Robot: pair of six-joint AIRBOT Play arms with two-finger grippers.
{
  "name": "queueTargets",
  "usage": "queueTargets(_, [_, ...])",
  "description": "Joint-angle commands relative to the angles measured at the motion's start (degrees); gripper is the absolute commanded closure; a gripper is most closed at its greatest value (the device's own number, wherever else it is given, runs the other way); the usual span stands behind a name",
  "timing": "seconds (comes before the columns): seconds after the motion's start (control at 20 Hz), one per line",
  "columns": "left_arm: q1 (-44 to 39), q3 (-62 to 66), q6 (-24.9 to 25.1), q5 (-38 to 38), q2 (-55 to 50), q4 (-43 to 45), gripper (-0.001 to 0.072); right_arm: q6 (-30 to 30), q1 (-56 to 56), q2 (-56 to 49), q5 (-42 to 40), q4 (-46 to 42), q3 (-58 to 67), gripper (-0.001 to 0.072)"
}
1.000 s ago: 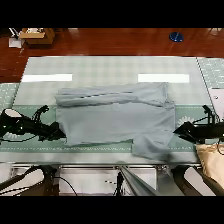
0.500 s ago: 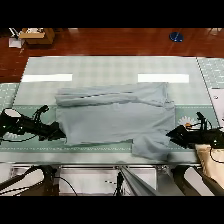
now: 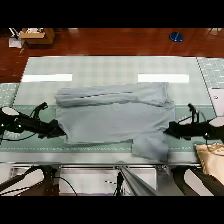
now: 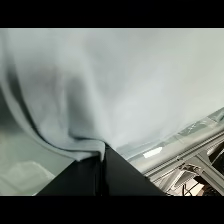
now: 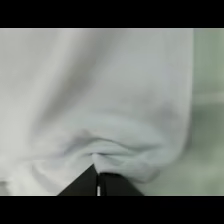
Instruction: Fold the shirts.
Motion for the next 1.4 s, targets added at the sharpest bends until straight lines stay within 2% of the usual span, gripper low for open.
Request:
queueTargets(0.0, [0.33,6.91,1.57,-5.4,2.71,-3.34,0.0689,-1.44,1.29,1.36,3.15,1.14,11.28,0.0681])
queueTargets(0.1, [0.44,13.0,-0.46,-4.79,4.83,-5.7,0.0689,-0.11,1.88,1.36,-2.23,4.52,18.62,0.0682])
queueTargets(0.25, [0.42,19.67,-4.2,2.51,5.31,-6.88,0.0689,0.72,5.25,-1.6,-13.22,7.02,24.98,0.0682])
queueTargets(0.35, [0.13,20.37,-5.99,8.5,5.27,-6.93,0.0688,0.74,7.98,-6.71,-18.27,7.26,27.93,0.0682])
queueTargets(0.55, [-0.02,20.39,-5.97,16.28,2.78,-7.67,0.0689,0.72,12.09,-19.26,-26.25,8.26,35.32,0.0682])
queueTargets(0.65, [-0.09,20.74,-5.51,20.46,0.11,-10.29,0.0688,0.76,12.98,-24.87,-27.1,8.28,39.34,0.0682])
queueTargets(0.8, [-0.66,22.95,-3.93,20.7,-7.06,-12.9,0.0688,1.4,13.2,-30.56,-27.52,9.77,42.1,0.0682])
queueTargets(1.0, [-2.4,26.25,-3.93,20.7,-16.5,-12.9,0.0687,1.38,13.2,-33.57,-27.91,7.72,42.1,0.0682])
queueTargets(1.25, [-3.3,29.44,-3.72,21.11,-22.77,-12.9,0.0681,1.38,13.22,-36.22,-27.67,6.16,42.07,0.0681])
queueTargets(1.3, [-3.28,29.7,-3.08,21.68,-23.17,-12.87,0.0592,1.4,13.22,-36.61,-27.45,6.12,42.07,0.0681])
queueTargets(1.35, [-3.17,29.88,-1.22,21.94,-23.17,-12.87,0.0448,1.36,13.2,-36.87,-27.15,5.92,42.07,0.0681])
